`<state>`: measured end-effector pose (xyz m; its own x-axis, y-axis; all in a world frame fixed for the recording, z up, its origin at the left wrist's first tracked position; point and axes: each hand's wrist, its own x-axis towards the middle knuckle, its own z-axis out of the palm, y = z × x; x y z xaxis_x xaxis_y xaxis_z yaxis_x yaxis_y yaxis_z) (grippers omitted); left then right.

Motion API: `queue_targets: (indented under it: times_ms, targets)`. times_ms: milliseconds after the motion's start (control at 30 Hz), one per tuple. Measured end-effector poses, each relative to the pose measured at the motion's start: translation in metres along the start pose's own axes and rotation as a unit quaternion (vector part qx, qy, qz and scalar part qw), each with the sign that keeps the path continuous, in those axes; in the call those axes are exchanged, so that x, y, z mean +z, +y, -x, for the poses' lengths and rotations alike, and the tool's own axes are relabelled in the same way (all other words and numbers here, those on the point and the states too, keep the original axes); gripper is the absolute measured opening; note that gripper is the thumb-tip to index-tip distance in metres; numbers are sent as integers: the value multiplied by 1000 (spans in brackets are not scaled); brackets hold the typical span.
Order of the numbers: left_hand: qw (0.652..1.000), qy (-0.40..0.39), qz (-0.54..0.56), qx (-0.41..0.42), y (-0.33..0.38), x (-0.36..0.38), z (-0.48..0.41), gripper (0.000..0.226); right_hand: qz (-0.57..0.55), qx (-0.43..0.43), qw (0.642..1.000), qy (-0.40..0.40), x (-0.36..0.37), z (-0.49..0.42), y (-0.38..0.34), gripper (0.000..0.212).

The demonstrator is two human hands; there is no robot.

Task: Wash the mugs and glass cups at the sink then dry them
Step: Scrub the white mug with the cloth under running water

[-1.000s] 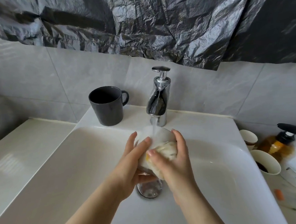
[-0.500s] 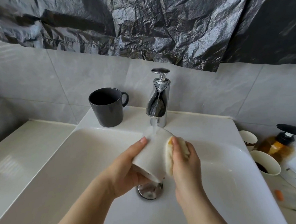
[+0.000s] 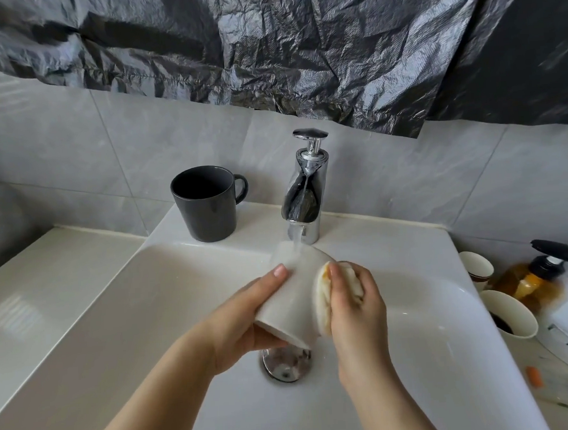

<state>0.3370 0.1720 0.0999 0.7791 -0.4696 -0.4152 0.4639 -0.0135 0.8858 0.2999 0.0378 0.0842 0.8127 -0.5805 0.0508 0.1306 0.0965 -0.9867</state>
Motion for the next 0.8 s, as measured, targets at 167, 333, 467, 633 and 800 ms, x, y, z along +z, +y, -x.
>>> queue_targets:
  times_ms: [167, 333, 467, 633, 800]
  targets:
    - [998, 64, 15, 16, -2, 1, -4, 59, 18, 11, 984, -176, 4, 10, 2, 70]
    - [998, 52, 30, 26, -1, 4, -1, 68, 91, -63, 992, -65, 9, 14, 2, 50]
    - [995, 10, 99, -12, -3, 10, 1, 59, 23, -35, 999, -8, 0, 0, -1, 20]
    - [990, 15, 139, -1, 0, 7, 0, 63, 19, 21, 985, -172, 3, 7, -1, 58]
    - [990, 61, 122, 21, 2, 1, -2, 59, 5, 35, 996, -76, 0, 0, -1, 32]
